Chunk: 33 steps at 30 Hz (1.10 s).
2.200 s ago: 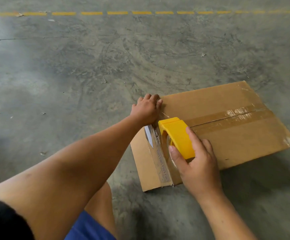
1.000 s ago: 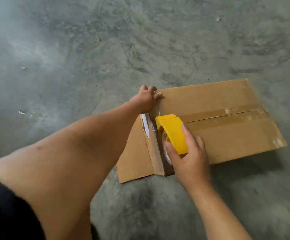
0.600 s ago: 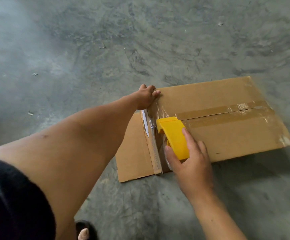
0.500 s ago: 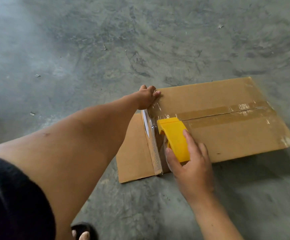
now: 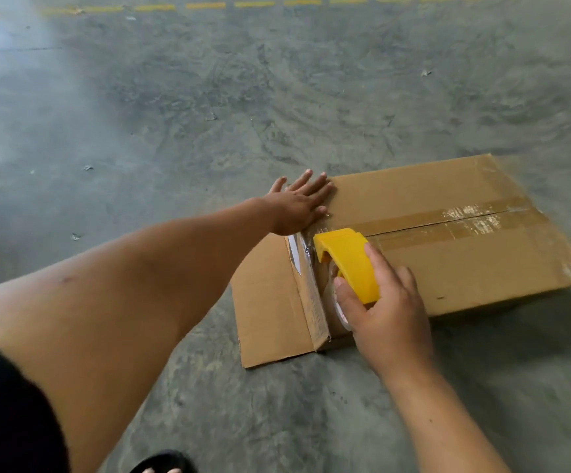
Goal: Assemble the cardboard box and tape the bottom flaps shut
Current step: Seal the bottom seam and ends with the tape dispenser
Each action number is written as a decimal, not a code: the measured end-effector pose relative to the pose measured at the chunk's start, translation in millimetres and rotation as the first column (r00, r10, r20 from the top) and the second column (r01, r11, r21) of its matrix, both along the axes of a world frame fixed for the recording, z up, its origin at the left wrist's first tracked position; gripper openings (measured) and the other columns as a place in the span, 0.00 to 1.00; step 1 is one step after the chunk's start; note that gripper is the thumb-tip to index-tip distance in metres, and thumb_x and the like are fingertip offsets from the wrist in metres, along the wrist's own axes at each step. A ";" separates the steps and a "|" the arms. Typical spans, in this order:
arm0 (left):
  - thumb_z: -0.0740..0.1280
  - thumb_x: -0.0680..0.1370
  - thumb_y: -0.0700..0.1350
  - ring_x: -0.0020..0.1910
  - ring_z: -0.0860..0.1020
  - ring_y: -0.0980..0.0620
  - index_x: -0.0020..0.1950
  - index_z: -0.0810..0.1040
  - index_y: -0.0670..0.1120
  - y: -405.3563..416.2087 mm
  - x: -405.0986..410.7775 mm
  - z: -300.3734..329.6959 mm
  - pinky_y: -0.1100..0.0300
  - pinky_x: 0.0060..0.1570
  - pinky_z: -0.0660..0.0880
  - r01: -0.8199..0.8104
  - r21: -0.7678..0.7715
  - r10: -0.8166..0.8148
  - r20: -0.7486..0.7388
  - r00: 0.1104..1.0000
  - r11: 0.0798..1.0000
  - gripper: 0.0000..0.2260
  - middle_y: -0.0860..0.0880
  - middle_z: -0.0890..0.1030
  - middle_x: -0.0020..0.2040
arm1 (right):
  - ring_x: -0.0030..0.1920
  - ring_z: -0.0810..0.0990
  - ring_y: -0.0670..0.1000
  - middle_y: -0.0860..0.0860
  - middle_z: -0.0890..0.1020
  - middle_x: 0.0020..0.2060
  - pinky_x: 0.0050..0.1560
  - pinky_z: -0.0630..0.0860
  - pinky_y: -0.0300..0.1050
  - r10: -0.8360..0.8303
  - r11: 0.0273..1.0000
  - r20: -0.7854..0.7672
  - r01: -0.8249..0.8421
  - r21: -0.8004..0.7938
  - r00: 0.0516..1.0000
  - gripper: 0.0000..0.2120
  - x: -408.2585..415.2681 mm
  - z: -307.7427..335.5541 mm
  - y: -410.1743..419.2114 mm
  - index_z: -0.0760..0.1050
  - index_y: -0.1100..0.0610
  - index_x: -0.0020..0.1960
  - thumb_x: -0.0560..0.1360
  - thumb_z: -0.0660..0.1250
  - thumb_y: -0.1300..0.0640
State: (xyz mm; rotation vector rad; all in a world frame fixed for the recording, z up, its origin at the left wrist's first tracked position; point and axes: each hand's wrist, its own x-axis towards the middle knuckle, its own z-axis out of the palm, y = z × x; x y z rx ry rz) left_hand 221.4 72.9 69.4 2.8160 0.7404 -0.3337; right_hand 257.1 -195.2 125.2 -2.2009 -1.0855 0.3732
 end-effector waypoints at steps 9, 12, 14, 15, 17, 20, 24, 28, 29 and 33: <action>0.42 0.85 0.60 0.80 0.37 0.50 0.82 0.39 0.56 -0.2 -4.0 -9.6 0.40 0.77 0.37 0.034 -0.043 -0.032 0.056 0.998 0.998 0.27 0.54 0.39 0.82 | 0.47 0.69 0.46 0.47 0.66 0.51 0.36 0.64 0.32 -0.019 0.997 -0.011 0.018 -0.074 1.000 0.34 -6.2 4.2 -21.6 0.59 0.45 0.76 0.73 0.62 0.37; 0.42 0.85 0.60 0.80 0.37 0.49 0.82 0.39 0.55 -2.4 -4.5 -6.1 0.40 0.77 0.37 0.039 -0.037 -0.038 0.046 0.998 0.999 0.27 0.52 0.39 0.82 | 0.46 0.67 0.46 0.46 0.66 0.51 0.35 0.62 0.31 -0.030 0.995 -0.010 0.029 -0.093 1.000 0.34 -12.6 3.2 -36.0 0.59 0.44 0.76 0.73 0.62 0.37; 0.42 0.85 0.59 0.80 0.37 0.48 0.82 0.39 0.54 -6.2 -3.7 -2.4 0.40 0.77 0.36 0.038 -0.021 -0.037 0.024 0.999 0.999 0.27 0.51 0.38 0.82 | 0.45 0.67 0.46 0.47 0.66 0.51 0.34 0.62 0.31 -0.033 0.996 -0.005 0.032 -0.085 0.999 0.34 -14.0 2.6 -38.5 0.59 0.45 0.76 0.73 0.62 0.37; 0.42 0.85 0.59 0.80 0.37 0.48 0.82 0.38 0.53 -8.2 -3.3 -0.7 0.40 0.77 0.36 0.037 -0.007 -0.037 0.013 0.999 0.999 0.27 0.50 0.38 0.82 | 0.45 0.67 0.46 0.47 0.66 0.51 0.34 0.62 0.32 -0.032 0.996 -0.004 0.031 -0.081 0.999 0.34 -14.1 2.5 -38.9 0.59 0.45 0.76 0.73 0.62 0.37; 0.42 0.85 0.58 0.80 0.37 0.47 0.82 0.38 0.50 -12.4 -2.9 1.8 0.41 0.77 0.36 0.046 0.018 -0.046 0.004 0.999 0.999 0.28 0.48 0.38 0.82 | 0.44 0.67 0.44 0.47 0.66 0.51 0.33 0.62 0.32 -0.027 0.997 0.002 0.027 -0.070 1.000 0.33 -13.8 1.0 -39.7 0.59 0.45 0.76 0.73 0.61 0.37; 0.42 0.85 0.58 0.80 0.37 0.47 0.82 0.39 0.48 -22.8 -7.0 2.6 0.45 0.77 0.35 0.120 0.022 -0.120 0.032 0.992 0.993 0.29 0.47 0.39 0.82 | 0.43 0.67 0.44 0.48 0.66 0.50 0.34 0.63 0.31 -0.026 0.999 0.004 0.026 -0.045 1.000 0.33 -14.3 -1.6 -40.2 0.60 0.46 0.75 0.74 0.62 0.38; 0.43 0.85 0.58 0.80 0.37 0.49 0.82 0.40 0.48 -45.7 -10.5 -6.7 0.48 0.77 0.35 0.267 0.008 -0.267 0.051 0.962 0.964 0.29 0.49 0.39 0.82 | 0.43 0.67 0.44 0.47 0.66 0.50 0.34 0.63 0.31 -0.028 0.999 0.018 0.029 -0.042 0.999 0.33 -14.0 -2.9 -38.0 0.60 0.46 0.76 0.74 0.62 0.39; 0.43 0.85 0.59 0.81 0.38 0.50 0.83 0.41 0.49 -46.7 -11.7 -12.9 0.49 0.78 0.38 0.258 0.009 -0.258 0.097 0.961 0.966 0.28 0.50 0.41 0.83 | 0.43 0.66 0.43 0.47 0.66 0.50 0.35 0.61 0.29 -0.026 0.998 0.021 0.027 -0.051 0.999 0.33 -14.9 -2.2 -40.2 0.60 0.46 0.76 0.74 0.63 0.38; 0.43 0.85 0.59 0.81 0.38 0.50 0.83 0.41 0.49 -45.7 -11.8 -12.6 0.49 0.78 0.38 0.259 0.009 -0.259 0.098 0.961 0.966 0.28 0.50 0.41 0.83 | 0.42 0.66 0.42 0.47 0.66 0.50 0.34 0.61 0.29 -0.032 0.998 0.019 0.033 -0.058 0.999 0.33 -16.2 -2.0 -43.8 0.60 0.46 0.76 0.74 0.63 0.38; 0.43 0.85 0.59 0.81 0.39 0.50 0.83 0.41 0.49 -46.4 -11.9 -8.7 0.49 0.78 0.38 0.265 0.002 -0.264 0.089 0.960 0.964 0.28 0.50 0.41 0.83 | 0.40 0.69 0.39 0.48 0.67 0.48 0.32 0.62 0.31 -0.052 0.997 0.015 0.053 -0.064 0.999 0.35 -24.1 -6.0 -66.9 0.63 0.47 0.75 0.71 0.59 0.35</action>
